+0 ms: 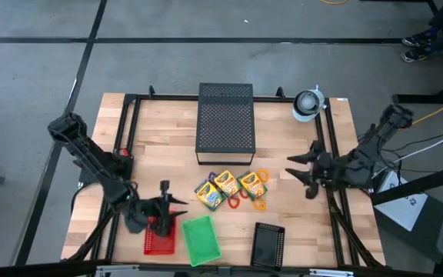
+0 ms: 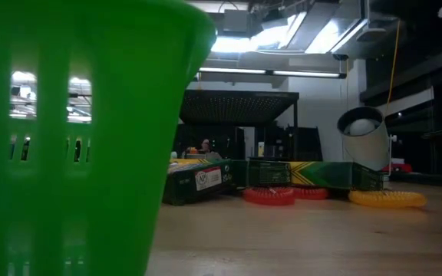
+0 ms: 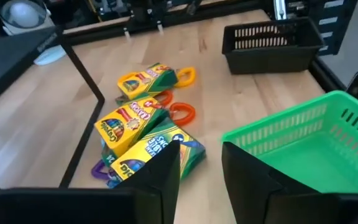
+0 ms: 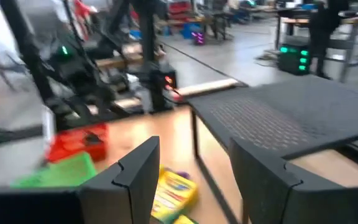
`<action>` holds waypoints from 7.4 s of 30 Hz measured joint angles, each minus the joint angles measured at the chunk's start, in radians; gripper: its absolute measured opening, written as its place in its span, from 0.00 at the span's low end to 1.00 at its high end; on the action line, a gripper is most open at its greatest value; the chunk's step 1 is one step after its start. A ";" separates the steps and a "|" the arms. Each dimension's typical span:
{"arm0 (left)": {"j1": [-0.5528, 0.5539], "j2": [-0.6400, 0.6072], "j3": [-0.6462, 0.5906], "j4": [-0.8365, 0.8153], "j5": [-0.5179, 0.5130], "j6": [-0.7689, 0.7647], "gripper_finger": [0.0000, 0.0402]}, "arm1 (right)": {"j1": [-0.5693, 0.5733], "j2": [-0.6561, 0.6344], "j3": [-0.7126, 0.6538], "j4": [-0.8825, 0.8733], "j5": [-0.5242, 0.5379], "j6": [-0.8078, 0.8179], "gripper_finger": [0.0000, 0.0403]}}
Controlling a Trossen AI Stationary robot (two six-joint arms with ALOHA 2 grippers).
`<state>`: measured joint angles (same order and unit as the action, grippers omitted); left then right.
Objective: Pick & Place Office Desk Supplies
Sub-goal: Put the crayon box into the green bin
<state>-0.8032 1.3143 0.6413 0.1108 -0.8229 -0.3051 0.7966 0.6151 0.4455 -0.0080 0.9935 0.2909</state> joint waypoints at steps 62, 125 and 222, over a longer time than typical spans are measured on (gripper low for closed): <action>0.455 0.177 -0.292 0.542 0.588 0.045 0.14 | -0.351 0.562 0.001 0.181 -0.201 0.251 0.49; 0.617 0.353 -0.052 0.341 0.715 -0.128 0.01 | -0.351 0.562 0.001 0.252 -0.253 0.213 0.49; 0.682 0.260 0.031 0.002 0.743 -0.177 0.11 | -0.350 0.562 0.001 0.364 -0.374 0.143 0.49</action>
<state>-0.1215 1.5742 0.6724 0.1127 -0.0803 -0.4818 0.4465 1.1767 0.4461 0.3557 0.6199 0.4343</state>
